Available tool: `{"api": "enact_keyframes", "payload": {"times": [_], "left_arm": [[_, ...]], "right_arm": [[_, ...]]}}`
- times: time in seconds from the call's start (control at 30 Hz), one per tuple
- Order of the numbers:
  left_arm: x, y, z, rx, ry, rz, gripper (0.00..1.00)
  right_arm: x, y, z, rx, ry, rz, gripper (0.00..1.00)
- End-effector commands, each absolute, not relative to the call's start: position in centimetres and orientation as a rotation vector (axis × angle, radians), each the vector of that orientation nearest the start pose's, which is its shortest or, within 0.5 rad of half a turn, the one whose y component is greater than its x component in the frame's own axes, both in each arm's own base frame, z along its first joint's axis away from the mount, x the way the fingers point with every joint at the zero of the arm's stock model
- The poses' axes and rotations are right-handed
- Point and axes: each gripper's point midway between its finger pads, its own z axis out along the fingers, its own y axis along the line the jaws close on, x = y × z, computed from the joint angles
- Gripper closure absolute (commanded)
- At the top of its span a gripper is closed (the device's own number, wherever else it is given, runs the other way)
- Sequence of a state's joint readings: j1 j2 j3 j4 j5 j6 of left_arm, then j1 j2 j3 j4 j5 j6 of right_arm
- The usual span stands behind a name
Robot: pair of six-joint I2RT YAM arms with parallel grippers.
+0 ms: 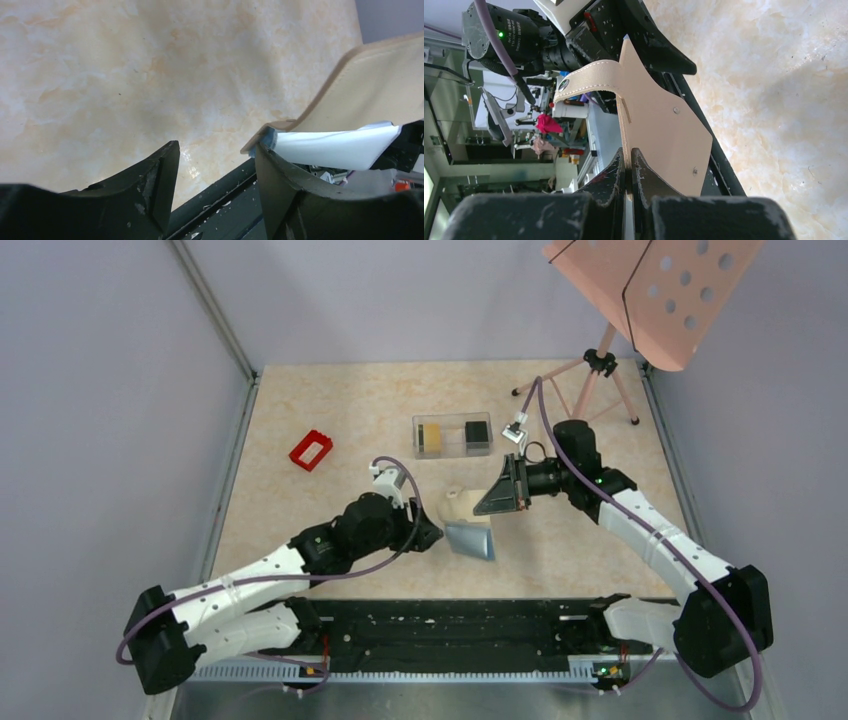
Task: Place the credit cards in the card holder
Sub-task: Open the card holder.
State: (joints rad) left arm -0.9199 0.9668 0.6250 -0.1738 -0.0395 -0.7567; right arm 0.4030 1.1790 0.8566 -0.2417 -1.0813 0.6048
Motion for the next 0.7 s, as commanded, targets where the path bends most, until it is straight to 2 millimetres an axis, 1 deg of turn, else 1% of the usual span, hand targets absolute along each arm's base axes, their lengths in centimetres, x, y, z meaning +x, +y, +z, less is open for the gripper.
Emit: {"api": "enact_keyframes", "payload": {"times": [0.0,0.13,0.23,0.53,0.67], "left_arm": [[19.5,-25.1,15.9,0.008,2.179,-0.846,0.38],[19.4,-25.4,15.9,-0.002,2.142,-0.898,0.39],[19.3,-25.6,15.4,-0.007,2.158,-0.908,0.39],[18.7,-28.0,15.4,0.074,2.168,-1.017,0.40],[18.4,-29.0,15.8,0.096,2.138,-1.091,0.42]], "right_arm": [[17.8,25.7,25.1,-0.544,2.140,1.734,1.00],[17.8,25.8,25.1,-0.540,2.138,1.735,1.00],[17.9,25.8,25.2,-0.530,2.133,1.741,1.00],[17.8,25.8,24.7,-0.520,2.142,1.748,1.00],[17.8,25.7,24.4,-0.514,2.148,1.743,1.00]]}}
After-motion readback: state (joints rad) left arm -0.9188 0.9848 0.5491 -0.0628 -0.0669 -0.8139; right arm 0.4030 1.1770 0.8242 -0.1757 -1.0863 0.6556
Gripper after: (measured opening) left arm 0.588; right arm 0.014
